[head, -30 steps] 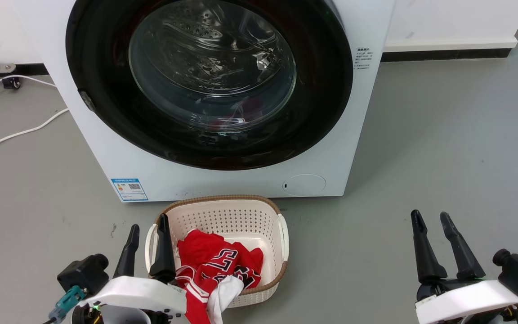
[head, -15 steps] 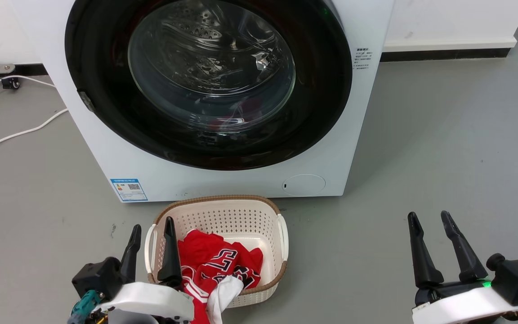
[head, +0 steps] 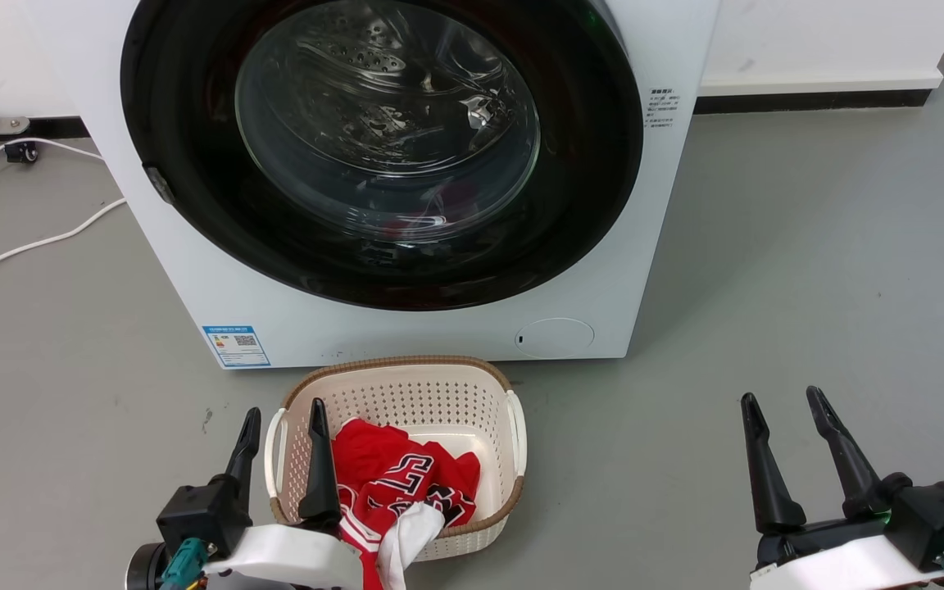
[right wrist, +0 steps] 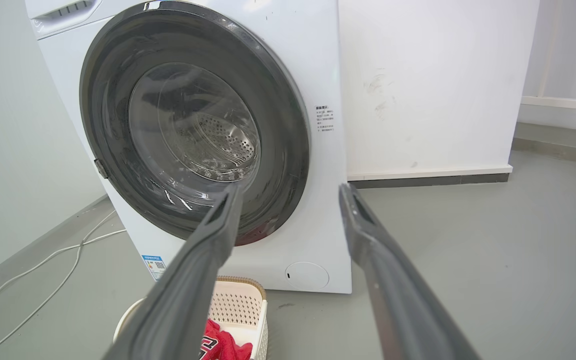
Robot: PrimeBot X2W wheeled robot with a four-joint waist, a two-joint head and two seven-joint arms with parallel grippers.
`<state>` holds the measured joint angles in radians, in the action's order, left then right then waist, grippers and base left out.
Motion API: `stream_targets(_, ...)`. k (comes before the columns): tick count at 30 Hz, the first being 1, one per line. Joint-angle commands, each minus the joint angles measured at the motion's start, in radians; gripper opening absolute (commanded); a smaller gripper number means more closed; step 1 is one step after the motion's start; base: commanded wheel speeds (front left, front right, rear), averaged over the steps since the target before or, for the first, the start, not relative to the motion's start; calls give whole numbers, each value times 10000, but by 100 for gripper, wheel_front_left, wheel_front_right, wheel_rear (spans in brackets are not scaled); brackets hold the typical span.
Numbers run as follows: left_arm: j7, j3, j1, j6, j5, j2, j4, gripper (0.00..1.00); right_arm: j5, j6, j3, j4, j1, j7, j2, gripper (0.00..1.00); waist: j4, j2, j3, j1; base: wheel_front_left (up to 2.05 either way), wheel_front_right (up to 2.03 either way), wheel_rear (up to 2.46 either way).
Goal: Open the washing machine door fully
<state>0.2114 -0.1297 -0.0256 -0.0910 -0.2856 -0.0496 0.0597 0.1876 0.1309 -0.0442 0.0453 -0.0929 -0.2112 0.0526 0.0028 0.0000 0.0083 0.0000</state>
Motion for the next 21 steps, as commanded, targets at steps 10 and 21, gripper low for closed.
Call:
stream_targets(10,298,-134,-167,-170,1080,-14,-74,100,-978,-3,28,119,-231,-296,-31,100,5,0,-45,0,0,0,0)
stream_targets(21,497,-231,-272,-282,1903,-11,-56,100,-1618,-3,21,29,-354,-491,-38,100,-6,0,-46,0,0,0,0)
